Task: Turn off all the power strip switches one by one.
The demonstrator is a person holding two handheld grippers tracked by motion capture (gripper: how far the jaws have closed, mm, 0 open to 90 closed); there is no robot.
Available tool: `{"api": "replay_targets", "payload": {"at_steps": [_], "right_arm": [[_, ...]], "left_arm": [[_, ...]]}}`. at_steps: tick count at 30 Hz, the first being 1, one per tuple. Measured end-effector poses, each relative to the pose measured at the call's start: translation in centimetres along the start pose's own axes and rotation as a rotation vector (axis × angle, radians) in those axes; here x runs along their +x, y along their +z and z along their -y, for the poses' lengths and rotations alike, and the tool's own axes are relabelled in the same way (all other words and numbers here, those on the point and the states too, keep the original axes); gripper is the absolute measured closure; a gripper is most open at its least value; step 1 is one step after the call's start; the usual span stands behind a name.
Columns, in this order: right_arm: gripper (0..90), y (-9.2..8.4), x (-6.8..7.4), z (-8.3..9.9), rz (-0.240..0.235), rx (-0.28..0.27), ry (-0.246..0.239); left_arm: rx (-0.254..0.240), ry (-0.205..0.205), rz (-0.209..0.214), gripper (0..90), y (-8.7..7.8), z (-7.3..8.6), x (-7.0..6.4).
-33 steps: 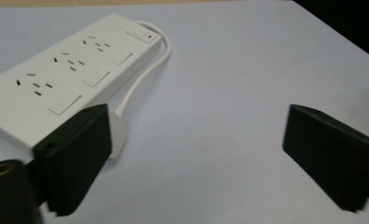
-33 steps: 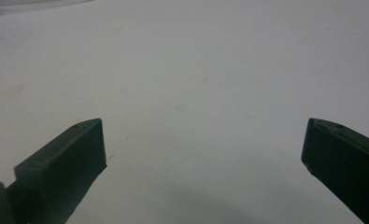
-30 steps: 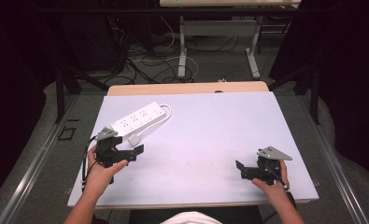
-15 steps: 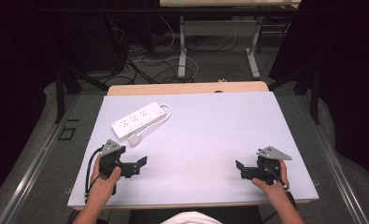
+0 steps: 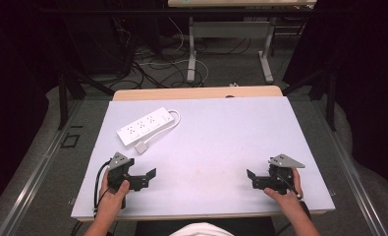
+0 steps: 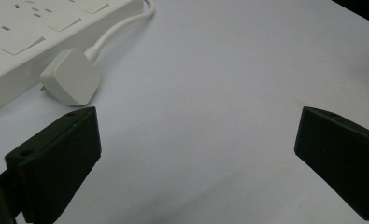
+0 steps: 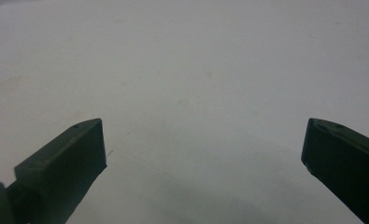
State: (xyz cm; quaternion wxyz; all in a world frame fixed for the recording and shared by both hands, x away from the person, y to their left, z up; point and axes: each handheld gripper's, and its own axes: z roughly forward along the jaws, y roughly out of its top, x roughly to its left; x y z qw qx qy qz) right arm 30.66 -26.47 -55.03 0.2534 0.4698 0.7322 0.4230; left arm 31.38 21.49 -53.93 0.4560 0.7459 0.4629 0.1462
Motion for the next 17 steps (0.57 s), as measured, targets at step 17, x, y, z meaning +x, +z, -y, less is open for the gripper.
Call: {"api": "replay_targets", "payload": {"at_steps": [17], "right_arm": [[0.0,0.16,0.08,-0.04,-0.004,-0.003,-0.002]], "left_arm": [[0.024,-0.014,-0.018,0.9,0.32,0.52,0.47]]}}
